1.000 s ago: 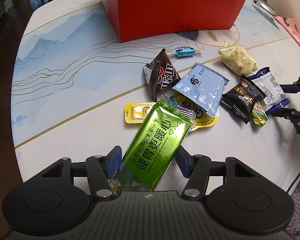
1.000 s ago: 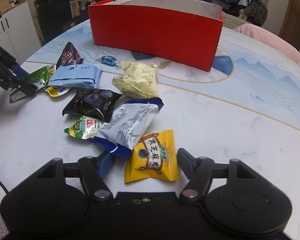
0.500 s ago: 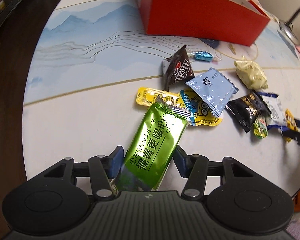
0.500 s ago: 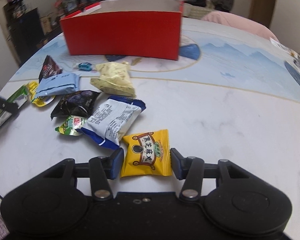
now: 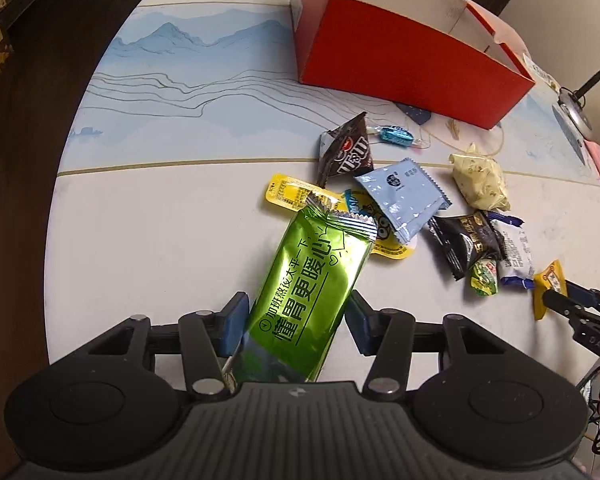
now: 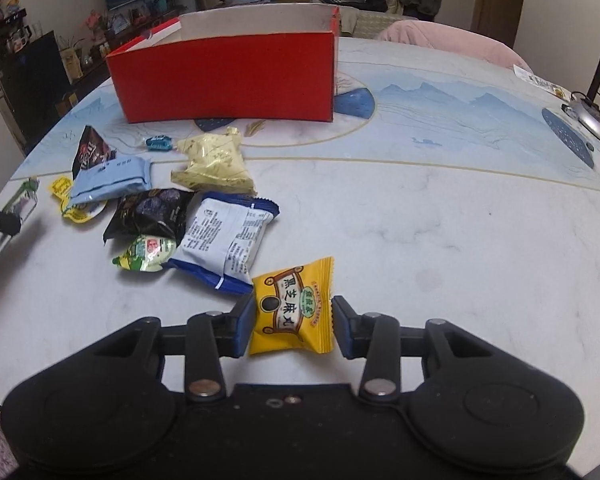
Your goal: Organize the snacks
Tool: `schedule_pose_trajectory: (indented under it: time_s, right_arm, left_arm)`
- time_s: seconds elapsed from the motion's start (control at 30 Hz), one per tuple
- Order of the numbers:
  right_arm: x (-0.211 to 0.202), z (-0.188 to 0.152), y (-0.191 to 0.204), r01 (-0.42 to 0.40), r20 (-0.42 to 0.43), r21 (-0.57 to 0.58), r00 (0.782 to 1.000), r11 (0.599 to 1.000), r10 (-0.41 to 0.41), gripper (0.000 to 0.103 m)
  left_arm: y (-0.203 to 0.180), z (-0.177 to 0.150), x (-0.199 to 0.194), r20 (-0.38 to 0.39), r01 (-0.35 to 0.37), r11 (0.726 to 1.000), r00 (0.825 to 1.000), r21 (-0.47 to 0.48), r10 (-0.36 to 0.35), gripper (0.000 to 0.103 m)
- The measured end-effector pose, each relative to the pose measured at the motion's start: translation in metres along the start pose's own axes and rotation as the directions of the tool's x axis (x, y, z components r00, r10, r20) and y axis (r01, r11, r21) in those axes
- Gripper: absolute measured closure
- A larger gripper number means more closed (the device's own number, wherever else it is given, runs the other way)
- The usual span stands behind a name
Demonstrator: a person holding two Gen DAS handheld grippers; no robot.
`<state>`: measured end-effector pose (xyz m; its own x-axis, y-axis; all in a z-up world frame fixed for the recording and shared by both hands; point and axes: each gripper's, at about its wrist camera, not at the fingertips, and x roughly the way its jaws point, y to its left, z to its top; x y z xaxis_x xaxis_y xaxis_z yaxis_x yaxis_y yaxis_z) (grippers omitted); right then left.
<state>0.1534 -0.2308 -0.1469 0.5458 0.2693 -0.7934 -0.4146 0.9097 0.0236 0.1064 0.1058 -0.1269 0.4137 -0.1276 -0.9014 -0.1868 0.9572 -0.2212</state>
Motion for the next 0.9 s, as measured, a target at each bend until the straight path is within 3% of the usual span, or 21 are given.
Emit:
schedule_pose_trajectory:
  time_s: [0.37, 0.53, 0.9]
  right_arm:
    - [0.009, 0.0, 0.008, 0.022, -0.004, -0.05, 1.0, 0.998, -0.023, 0.059]
    - [0.003, -0.001, 0.01, 0.043, 0.014, -0.043, 0.999, 0.998, -0.042, 0.071]
    - [-0.028, 0.015, 0.001, 0.045, 0.096, 0.049, 0.994, 0.998, -0.05, 0.073]
  left_arm:
    - [-0.003, -0.001, -0.003, 0.004, -0.011, 1.0, 1.0, 0.013, 0.011, 0.051]
    - [-0.007, -0.001, -0.008, 0.023, -0.01, 1.0, 1.0, 0.019, 0.009, 0.051]
    - [-0.026, 0.01, -0.021, 0.061, 0.014, 0.999, 0.998, 0.045, -0.017, 0.051]
